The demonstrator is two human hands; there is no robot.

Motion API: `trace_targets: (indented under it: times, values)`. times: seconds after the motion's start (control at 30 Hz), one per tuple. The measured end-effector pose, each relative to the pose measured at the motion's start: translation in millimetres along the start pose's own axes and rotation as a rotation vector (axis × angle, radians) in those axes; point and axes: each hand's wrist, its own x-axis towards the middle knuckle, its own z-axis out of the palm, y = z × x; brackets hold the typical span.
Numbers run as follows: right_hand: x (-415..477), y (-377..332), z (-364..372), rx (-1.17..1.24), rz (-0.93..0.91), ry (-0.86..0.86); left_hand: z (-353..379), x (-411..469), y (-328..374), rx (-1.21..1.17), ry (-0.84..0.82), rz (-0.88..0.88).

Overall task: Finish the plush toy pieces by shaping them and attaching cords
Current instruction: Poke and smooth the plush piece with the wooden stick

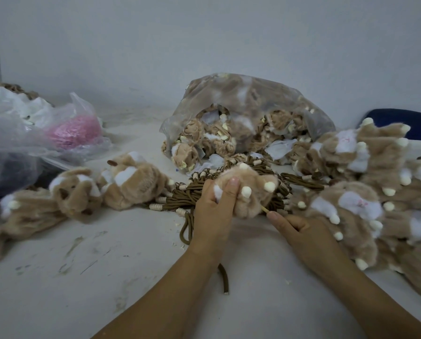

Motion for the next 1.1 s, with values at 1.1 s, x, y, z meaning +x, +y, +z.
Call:
trace_targets:
  times: [1.1]
  values:
    - [-6.2, -7.3, 7.7, -0.008, -0.065, 0.003, 0.5, -2.5, 5.0, 0.009, 0.036, 0.015]
